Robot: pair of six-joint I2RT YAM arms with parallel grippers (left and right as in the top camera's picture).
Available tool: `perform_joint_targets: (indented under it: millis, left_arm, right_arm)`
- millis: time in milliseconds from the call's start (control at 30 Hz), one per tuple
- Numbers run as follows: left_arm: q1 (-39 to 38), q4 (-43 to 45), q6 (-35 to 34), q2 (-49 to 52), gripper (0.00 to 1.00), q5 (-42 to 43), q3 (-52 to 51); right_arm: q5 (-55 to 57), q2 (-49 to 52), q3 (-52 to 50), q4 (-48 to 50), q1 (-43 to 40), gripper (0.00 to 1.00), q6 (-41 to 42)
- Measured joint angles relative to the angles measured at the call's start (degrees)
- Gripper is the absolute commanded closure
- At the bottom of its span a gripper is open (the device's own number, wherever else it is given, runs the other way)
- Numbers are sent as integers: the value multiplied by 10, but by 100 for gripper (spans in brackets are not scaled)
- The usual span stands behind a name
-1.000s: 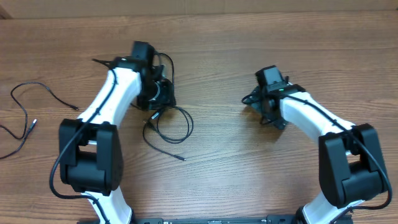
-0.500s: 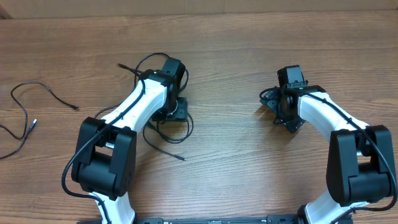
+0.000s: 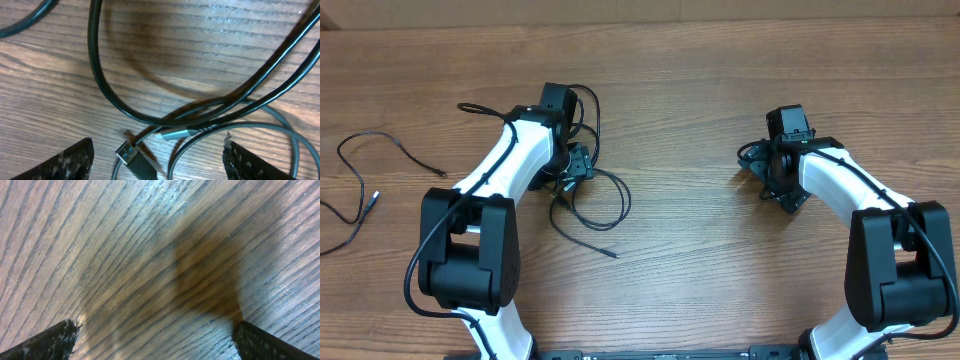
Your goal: Untangle cables
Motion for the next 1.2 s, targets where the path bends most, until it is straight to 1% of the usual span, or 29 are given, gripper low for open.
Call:
perform_joint_targets:
  millis: [33, 133, 200, 267, 300, 333, 367, 433, 500, 533, 567, 600, 633, 700, 733, 767, 800, 833, 933, 1033, 1067, 1100, 1200]
  left_arm:
    - [0, 38, 0, 0, 21, -2, -3]
    - [0, 93, -20, 0, 25, -4, -8]
    - [0, 124, -45, 0, 27, -7, -18]
    - [0, 127, -60, 0, 27, -9, -29]
    - [0, 125, -62, 0, 26, -11, -33]
    - [0, 121, -69, 0, 15, -23, -36]
    - [0, 119, -73, 0, 11, -37, -36]
    - [2, 109, -87, 0, 5, -52, -37]
    - [9, 105, -98, 0, 3, -43, -37]
    - [16, 105, -99, 0, 9, -32, -37]
    - [25, 104, -101, 0, 20, -20, -37]
    - [30, 105, -101, 0, 27, -17, -37]
    - [34, 105, -104, 0, 29, -14, -37]
    - [35, 116, -103, 0, 30, -12, -45]
    - [34, 128, -104, 0, 42, -10, -52]
    - [34, 170, -104, 0, 81, -10, -75]
    - [34, 199, -103, -4, 96, -15, -94]
    - [34, 215, -104, -8, 96, -18, -105]
    - [35, 207, -97, -9, 96, -6, -101]
    - [34, 130, -59, -19, 96, 31, -39]
    - [34, 117, -47, -50, 96, 38, 7]
    - [34, 113, -41, -71, 96, 38, 28]
    - [34, 119, -26, -178, 96, 31, 111]
  right_arm:
    - [0, 0, 0, 0, 0, 0, 0]
    - [0, 0, 0, 0, 0, 0, 0]
    - [0, 0, 0, 0, 0, 0, 0]
    - [0, 0, 0, 0, 0, 0, 0]
    - [0, 0, 0, 0, 0, 0, 0]
    - [0, 0, 0, 0, 0, 0, 0]
    - [0, 0, 0, 0, 0, 0, 0]
    - [0, 0, 0, 0, 0, 0, 0]
    - [0, 0, 0, 0, 0, 0, 0]
    - [0, 0, 0, 0, 0, 0, 0]
    - [0, 0, 0, 0, 0, 0, 0]
    - [0, 0, 0, 0, 0, 0, 0]
    - [0, 0, 0, 0, 0, 0, 0]
    - [0, 0, 0, 0, 0, 0, 0]
    - [0, 0, 0, 0, 0, 0, 0]
    - [0, 0, 0, 0, 0, 0, 0]
    - [0, 0, 0, 0, 0, 0, 0]
    - [0, 0, 0, 0, 0, 0, 0]
    - [-2, 0, 0, 0, 0, 0, 0]
    - [-4, 0, 0, 1, 0, 0, 0]
    - [-5, 0, 0, 0, 0, 0, 0]
    - [-4, 0, 0, 1, 0, 0, 0]
    - [-5, 0, 0, 0, 0, 0, 0]
